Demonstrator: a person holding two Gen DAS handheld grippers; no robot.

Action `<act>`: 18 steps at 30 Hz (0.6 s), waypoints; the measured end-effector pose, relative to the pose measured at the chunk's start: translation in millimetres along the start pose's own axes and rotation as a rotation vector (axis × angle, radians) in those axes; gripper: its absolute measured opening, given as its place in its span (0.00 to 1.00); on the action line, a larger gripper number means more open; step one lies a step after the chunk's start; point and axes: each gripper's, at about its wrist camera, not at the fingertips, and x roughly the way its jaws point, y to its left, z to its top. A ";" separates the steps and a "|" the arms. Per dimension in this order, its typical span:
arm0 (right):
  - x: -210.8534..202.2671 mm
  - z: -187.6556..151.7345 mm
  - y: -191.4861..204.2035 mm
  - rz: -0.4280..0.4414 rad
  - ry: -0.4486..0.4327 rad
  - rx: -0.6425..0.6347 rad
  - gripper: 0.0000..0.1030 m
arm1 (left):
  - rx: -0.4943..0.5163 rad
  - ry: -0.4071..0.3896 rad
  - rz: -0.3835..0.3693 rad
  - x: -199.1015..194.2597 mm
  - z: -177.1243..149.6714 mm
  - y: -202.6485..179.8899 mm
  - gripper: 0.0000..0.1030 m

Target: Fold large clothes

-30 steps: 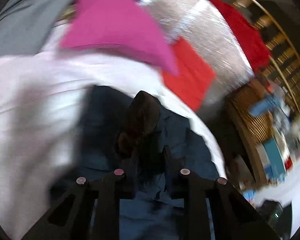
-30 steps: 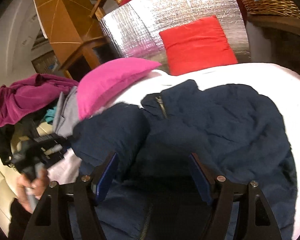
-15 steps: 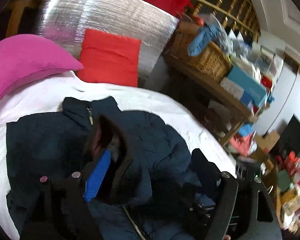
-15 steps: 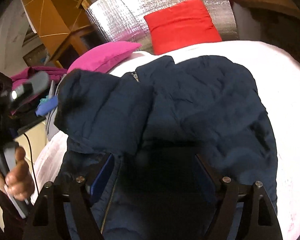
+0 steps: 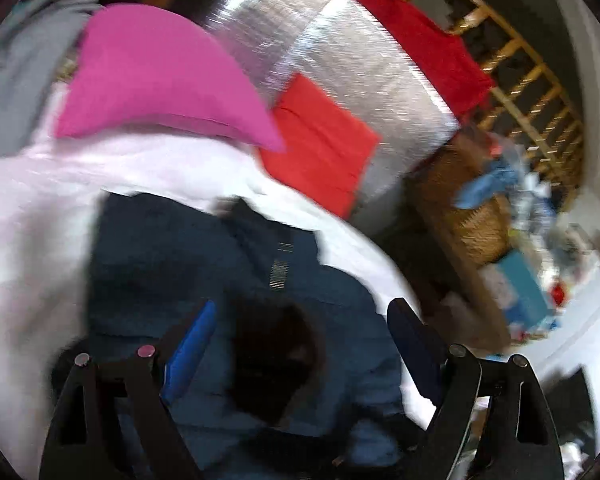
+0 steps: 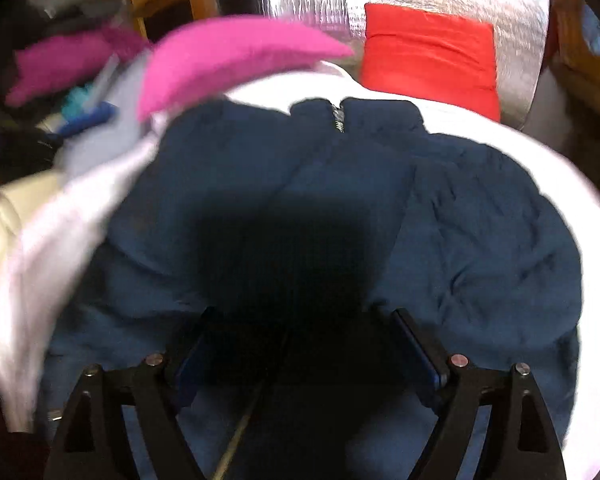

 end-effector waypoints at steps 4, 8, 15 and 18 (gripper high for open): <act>-29.0 17.8 -49.7 0.040 -0.163 0.241 0.84 | -0.044 0.063 0.240 7.7 3.0 34.6 0.85; -44.0 -0.8 -131.1 0.169 -0.228 0.604 0.84 | -0.098 0.159 0.362 24.3 -1.6 60.3 0.85; -23.2 -62.5 -199.6 0.436 -0.216 0.952 0.84 | -0.039 0.272 0.488 54.1 -17.9 63.0 0.85; -12.7 -65.8 -205.1 0.504 -0.217 0.997 0.84 | 0.007 0.281 0.532 59.9 -21.9 61.1 0.85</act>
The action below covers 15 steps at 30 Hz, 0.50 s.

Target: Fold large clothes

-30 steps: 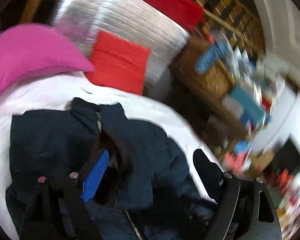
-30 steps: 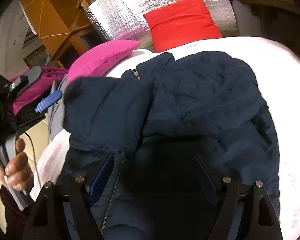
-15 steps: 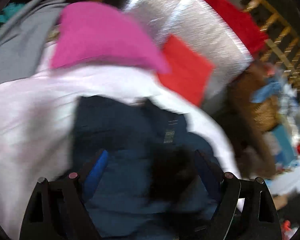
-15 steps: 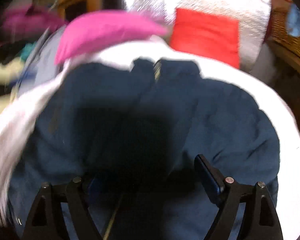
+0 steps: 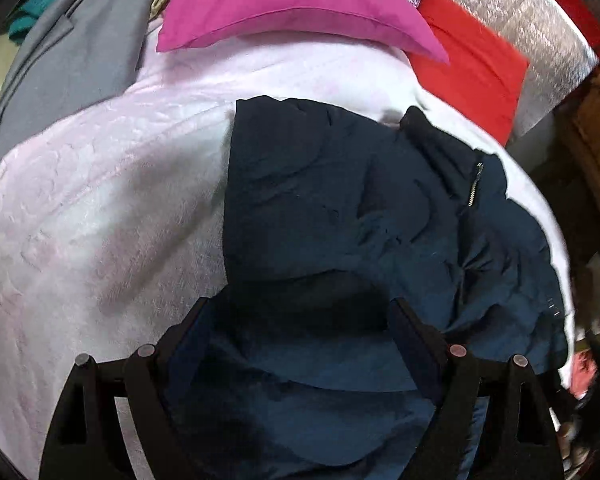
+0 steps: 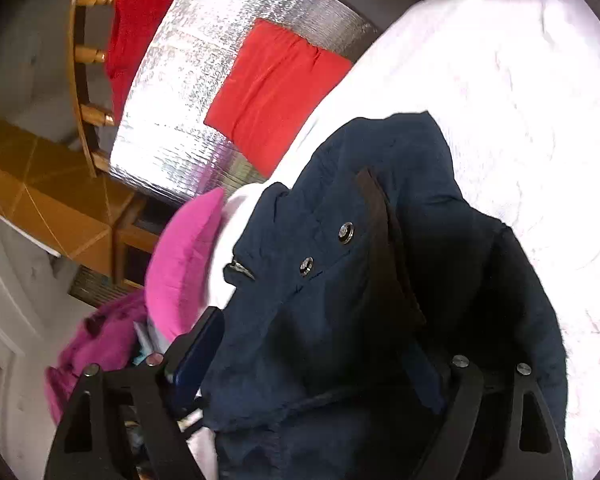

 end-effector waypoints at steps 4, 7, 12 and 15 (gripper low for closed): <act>15.1 7.4 -5.4 0.011 0.050 0.052 0.72 | 0.025 0.014 0.043 7.3 -1.5 -1.8 0.85; 29.8 12.7 -2.8 -0.030 0.086 0.036 0.26 | 0.030 0.013 0.054 8.9 -1.4 -2.9 0.85; 15.2 16.3 35.0 -0.088 -0.031 -0.164 0.15 | 0.041 -0.008 0.052 4.5 -1.7 -6.4 0.85; 16.0 16.1 51.7 -0.167 -0.089 -0.265 0.15 | 0.055 -0.045 0.052 -1.4 -1.0 -11.2 0.85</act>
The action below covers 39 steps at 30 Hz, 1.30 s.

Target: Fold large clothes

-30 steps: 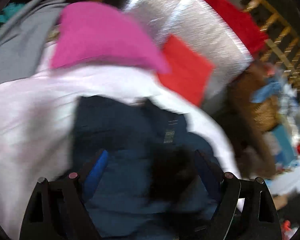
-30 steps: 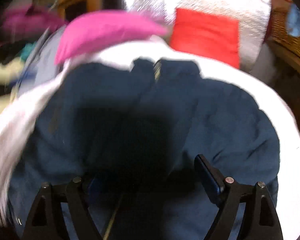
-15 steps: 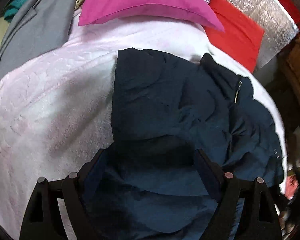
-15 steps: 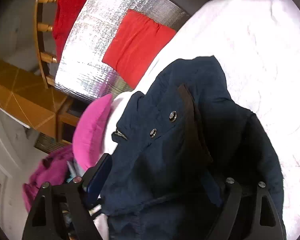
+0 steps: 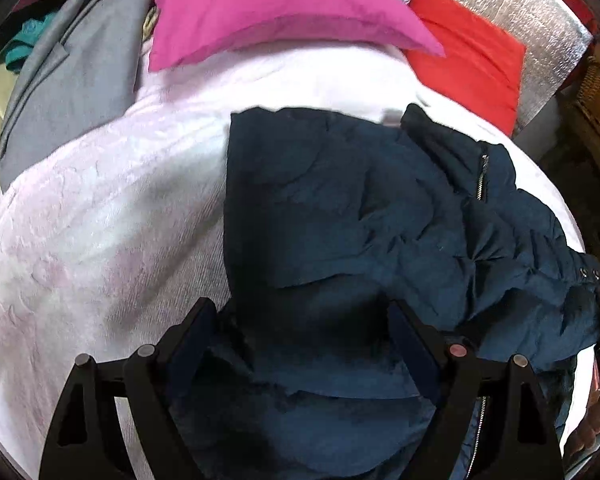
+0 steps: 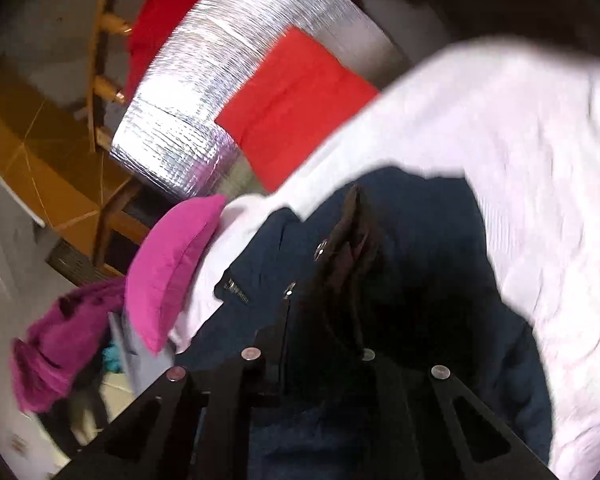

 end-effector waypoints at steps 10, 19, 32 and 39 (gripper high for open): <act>45.3 -15.1 -22.0 -0.108 0.108 -0.014 0.16 | 0.049 0.034 0.044 19.2 -4.4 -10.2 0.87; 22.3 -15.7 -17.1 -0.032 0.095 0.018 0.63 | 0.129 -0.070 0.100 3.6 -4.9 -30.1 0.87; 18.5 -21.1 8.1 -0.103 0.025 -0.141 0.14 | 0.188 -0.311 0.098 -34.8 3.5 -41.3 0.87; 44.9 -29.3 -6.8 -0.153 0.096 -0.135 0.13 | 0.201 -0.340 0.105 -41.9 -2.2 -42.8 0.87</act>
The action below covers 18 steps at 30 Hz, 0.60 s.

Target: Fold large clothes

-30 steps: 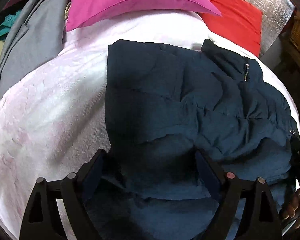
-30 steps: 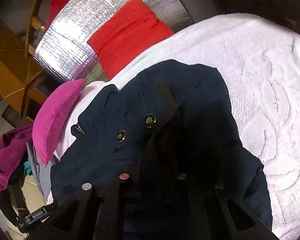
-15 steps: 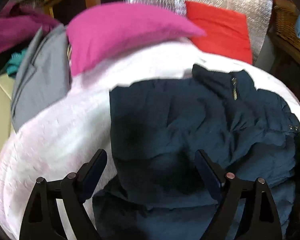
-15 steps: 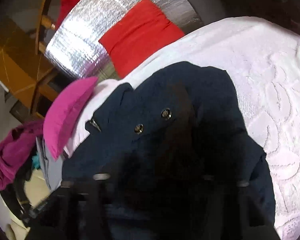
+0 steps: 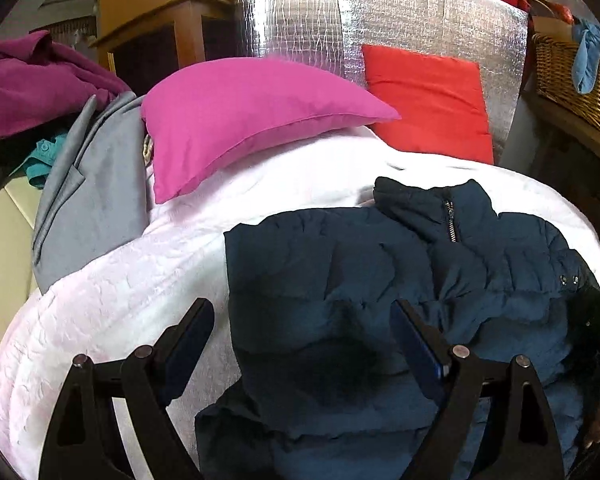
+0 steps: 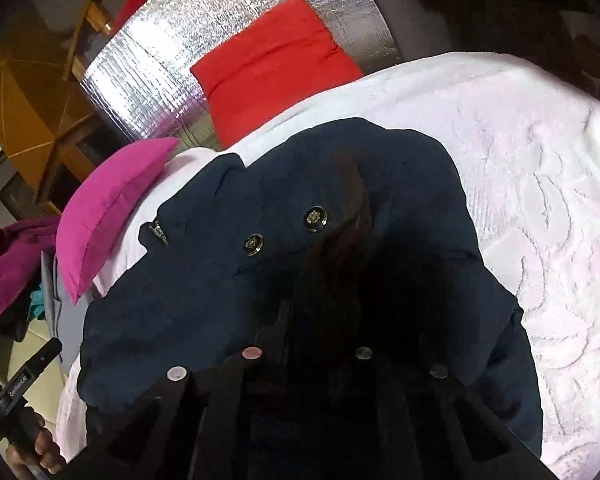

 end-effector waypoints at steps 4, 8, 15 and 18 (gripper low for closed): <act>2.9 -2.7 0.9 -0.009 -0.008 -0.017 0.14 | 0.001 -0.006 -0.005 -0.2 -0.1 -0.2 0.87; 0.8 -4.5 -3.6 0.001 -0.013 -0.009 0.14 | 0.006 -0.016 -0.001 -3.4 -0.2 0.1 0.87; -11.7 -1.1 -3.0 0.008 0.046 -0.002 0.20 | -0.007 -0.005 -0.001 -2.8 1.0 6.3 0.87; -23.8 8.4 -11.1 0.054 0.051 0.054 0.36 | -0.018 0.041 0.001 5.3 0.3 9.8 0.87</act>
